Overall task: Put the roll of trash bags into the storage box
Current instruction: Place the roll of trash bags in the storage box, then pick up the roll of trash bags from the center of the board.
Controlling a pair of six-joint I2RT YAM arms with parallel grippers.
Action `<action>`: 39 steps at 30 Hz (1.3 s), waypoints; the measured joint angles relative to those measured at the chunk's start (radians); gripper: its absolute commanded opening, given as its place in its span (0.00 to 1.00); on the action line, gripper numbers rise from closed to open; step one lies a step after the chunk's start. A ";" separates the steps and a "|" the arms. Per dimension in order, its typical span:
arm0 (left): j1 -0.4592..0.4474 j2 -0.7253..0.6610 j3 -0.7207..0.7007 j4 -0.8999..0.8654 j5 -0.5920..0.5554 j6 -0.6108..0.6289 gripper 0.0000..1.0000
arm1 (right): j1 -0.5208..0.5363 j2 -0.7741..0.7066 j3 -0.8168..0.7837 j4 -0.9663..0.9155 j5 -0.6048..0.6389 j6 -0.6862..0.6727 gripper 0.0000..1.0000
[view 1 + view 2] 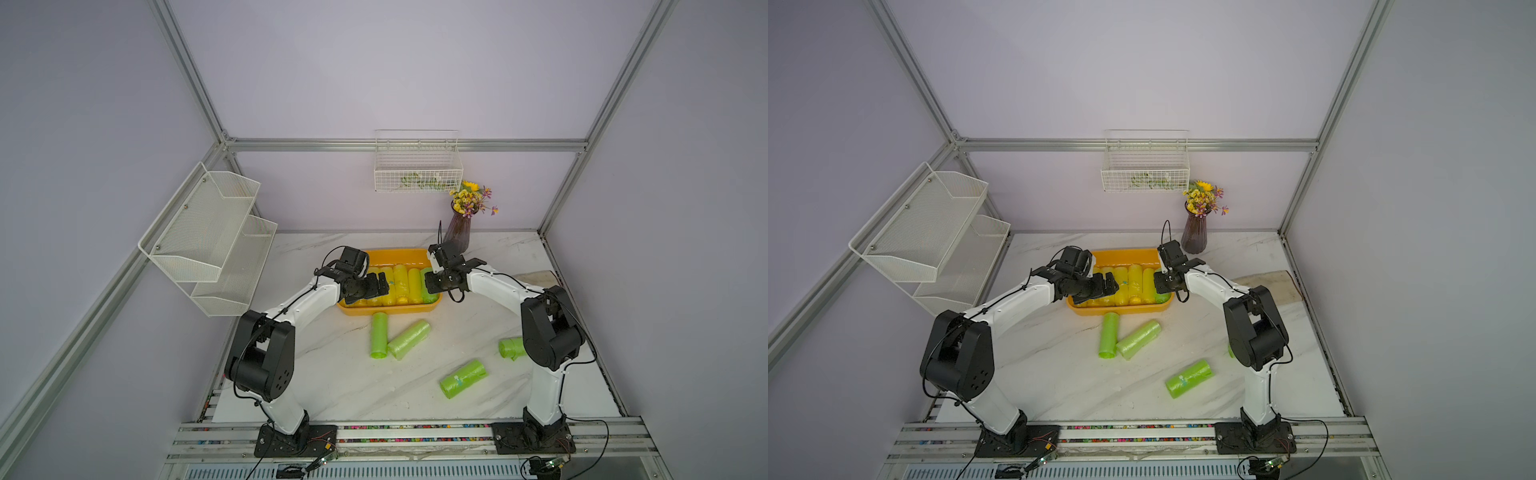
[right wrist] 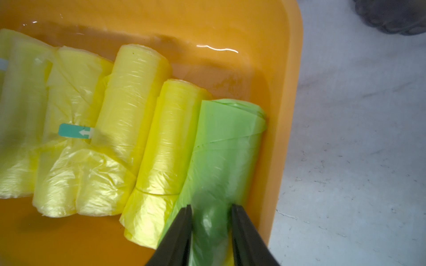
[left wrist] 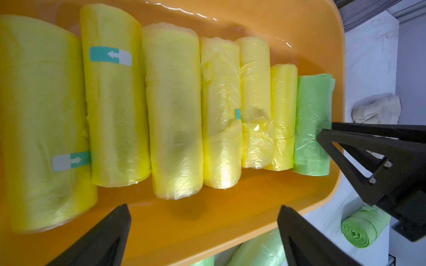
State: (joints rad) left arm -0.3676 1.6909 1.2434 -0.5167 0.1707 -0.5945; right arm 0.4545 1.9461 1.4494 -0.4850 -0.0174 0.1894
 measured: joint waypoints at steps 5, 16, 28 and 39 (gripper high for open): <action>0.000 0.000 0.000 0.000 0.000 0.000 1.00 | -0.002 -0.020 0.002 -0.030 -0.005 0.007 0.38; 0.000 0.000 0.000 0.000 0.000 0.000 1.00 | -0.027 -0.085 0.005 -0.056 -0.007 0.033 0.43; 0.000 0.000 0.000 0.000 0.000 0.002 1.00 | -0.041 -0.213 -0.136 -0.049 -0.002 0.074 0.45; 0.000 0.002 0.000 0.000 0.000 0.003 1.00 | -0.061 -0.352 -0.388 0.002 -0.039 0.168 0.52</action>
State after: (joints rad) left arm -0.3676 1.6924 1.2434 -0.5167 0.1711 -0.5911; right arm 0.3935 1.5936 1.0615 -0.4835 -0.0563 0.3573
